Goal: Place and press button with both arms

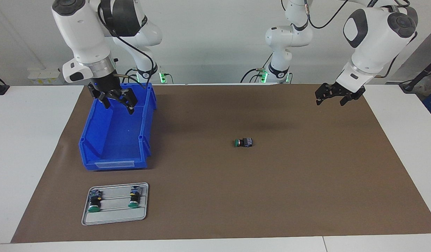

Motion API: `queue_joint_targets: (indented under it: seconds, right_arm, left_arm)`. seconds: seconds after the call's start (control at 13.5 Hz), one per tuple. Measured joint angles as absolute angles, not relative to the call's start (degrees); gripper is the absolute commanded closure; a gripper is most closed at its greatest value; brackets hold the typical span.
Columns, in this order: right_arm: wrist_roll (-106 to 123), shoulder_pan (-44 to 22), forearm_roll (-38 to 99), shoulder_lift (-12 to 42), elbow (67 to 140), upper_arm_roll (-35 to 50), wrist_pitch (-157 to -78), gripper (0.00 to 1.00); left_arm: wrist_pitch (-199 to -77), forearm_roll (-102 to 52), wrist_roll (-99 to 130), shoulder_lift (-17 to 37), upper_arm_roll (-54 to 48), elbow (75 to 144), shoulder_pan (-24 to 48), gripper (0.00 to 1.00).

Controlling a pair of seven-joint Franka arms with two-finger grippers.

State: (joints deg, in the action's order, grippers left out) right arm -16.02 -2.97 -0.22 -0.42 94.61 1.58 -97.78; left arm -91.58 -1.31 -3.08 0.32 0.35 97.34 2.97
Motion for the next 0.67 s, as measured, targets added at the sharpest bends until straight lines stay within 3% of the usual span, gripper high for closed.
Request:
queue_joint_targets:
  seconds: [0.67]
  right_arm:
    - [-8.5, -1.8, -1.2, -0.1, 91.5, 1.6, -92.1, 0.0]
  left_arm:
    - [-94.7, -1.3, -5.5, 0.3, -0.8, 97.3, 3.2, 0.0]
